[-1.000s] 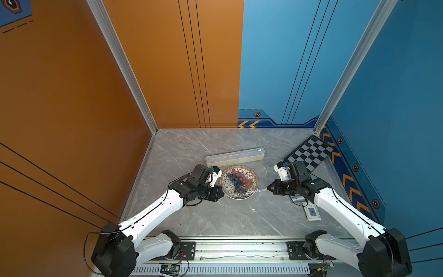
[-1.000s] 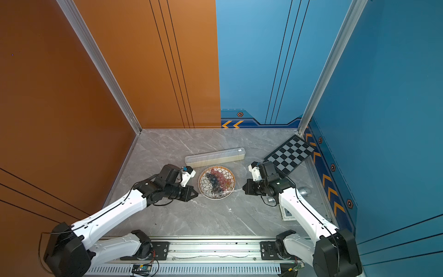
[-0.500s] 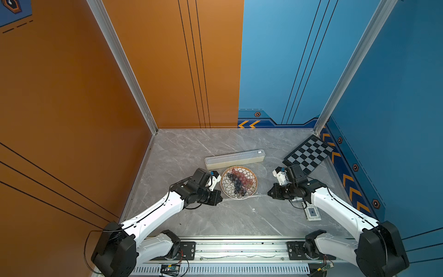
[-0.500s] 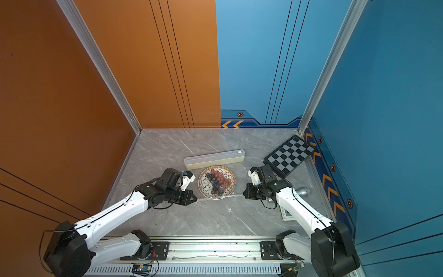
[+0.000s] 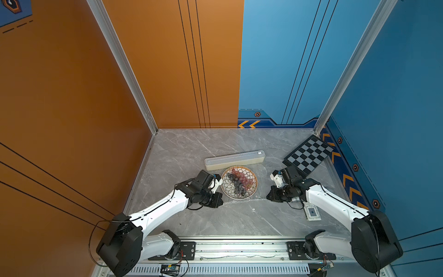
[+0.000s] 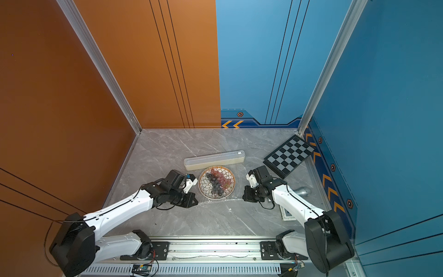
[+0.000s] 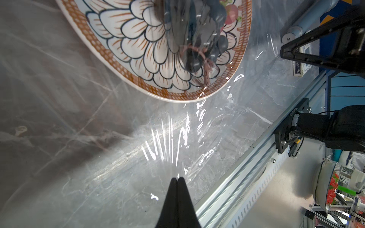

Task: Wrap the plate with plastic wrap
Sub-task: Cover the plate with plastic wrap.

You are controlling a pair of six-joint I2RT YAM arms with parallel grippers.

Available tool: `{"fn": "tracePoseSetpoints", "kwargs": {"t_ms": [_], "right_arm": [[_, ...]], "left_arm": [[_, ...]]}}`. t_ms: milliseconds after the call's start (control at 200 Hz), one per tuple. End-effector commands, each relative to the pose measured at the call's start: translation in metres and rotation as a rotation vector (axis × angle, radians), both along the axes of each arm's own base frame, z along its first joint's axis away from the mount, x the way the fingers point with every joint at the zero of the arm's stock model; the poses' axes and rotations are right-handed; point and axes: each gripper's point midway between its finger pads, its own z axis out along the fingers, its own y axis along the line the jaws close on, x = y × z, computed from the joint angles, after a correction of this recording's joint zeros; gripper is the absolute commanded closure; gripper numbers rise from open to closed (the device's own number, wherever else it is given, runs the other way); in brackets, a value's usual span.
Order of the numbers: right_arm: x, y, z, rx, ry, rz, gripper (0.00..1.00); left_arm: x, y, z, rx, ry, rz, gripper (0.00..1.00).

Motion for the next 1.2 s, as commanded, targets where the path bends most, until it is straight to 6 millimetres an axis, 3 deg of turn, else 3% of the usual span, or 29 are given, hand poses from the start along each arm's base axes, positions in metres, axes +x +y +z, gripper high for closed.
{"fn": "tracePoseSetpoints", "kwargs": {"t_ms": [0,180,576,1011,1196], "right_arm": [[0.000,-0.003,-0.011,-0.036,0.002,-0.002,1.00],[0.001,-0.003,-0.020,-0.057,0.015,0.000,1.00],[0.023,0.001,-0.023,-0.059,-0.016,-0.035,1.00],[0.043,0.011,-0.024,-0.016,-0.049,-0.073,1.00],[0.051,0.014,-0.019,0.007,-0.076,-0.086,1.00]], "left_arm": [[-0.011,-0.002,-0.011,0.009,0.030,-0.042,1.00],[-0.010,0.001,-0.020,0.039,0.041,-0.048,1.00],[0.008,0.002,-0.035,0.128,0.035,-0.043,1.00],[0.044,0.001,-0.044,0.131,-0.006,0.075,1.00],[0.059,0.000,-0.039,0.101,-0.031,0.124,1.00]]}}
